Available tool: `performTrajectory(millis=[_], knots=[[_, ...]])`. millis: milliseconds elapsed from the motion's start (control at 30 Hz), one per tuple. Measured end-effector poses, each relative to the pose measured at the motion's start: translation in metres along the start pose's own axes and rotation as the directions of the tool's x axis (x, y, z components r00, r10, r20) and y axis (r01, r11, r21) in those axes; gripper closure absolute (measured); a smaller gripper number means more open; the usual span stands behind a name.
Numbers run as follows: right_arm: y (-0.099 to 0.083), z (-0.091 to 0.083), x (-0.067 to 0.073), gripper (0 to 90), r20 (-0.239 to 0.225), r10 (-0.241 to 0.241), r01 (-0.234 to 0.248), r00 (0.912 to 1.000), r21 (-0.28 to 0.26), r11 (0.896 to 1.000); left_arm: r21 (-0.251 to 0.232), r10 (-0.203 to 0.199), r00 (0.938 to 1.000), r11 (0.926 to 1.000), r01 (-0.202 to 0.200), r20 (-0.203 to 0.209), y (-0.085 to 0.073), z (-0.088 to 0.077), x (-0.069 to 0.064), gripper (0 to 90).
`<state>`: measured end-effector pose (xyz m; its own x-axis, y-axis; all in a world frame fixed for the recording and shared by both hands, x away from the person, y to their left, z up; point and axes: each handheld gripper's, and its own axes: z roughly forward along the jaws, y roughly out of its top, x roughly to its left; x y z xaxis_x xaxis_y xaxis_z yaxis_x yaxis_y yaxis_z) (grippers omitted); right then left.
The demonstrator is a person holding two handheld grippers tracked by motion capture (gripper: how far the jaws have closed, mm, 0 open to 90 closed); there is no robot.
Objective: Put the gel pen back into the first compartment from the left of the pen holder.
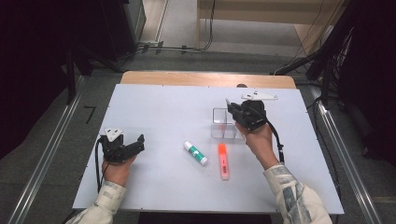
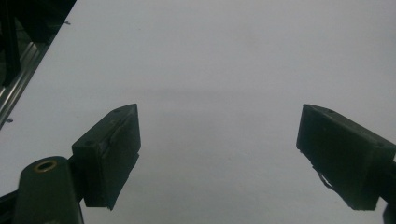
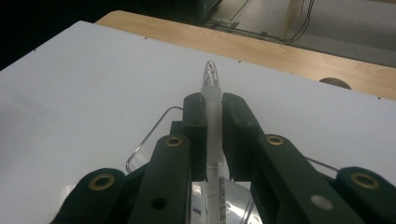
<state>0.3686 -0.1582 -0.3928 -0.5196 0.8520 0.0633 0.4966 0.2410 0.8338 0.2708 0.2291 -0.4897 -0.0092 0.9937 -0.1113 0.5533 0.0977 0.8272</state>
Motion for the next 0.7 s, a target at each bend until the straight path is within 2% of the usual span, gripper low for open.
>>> performTrajectory(millis=[700], knots=[[0.026, 0.02, 0.013, 78.8, -0.025, 0.0, 0.0, 0.9997, -0.001, 1.0, 0.0, 0.001, 1.0, 1.0, -0.001, 0.002, 0.0, 0.0, 0.001, 14.0]])
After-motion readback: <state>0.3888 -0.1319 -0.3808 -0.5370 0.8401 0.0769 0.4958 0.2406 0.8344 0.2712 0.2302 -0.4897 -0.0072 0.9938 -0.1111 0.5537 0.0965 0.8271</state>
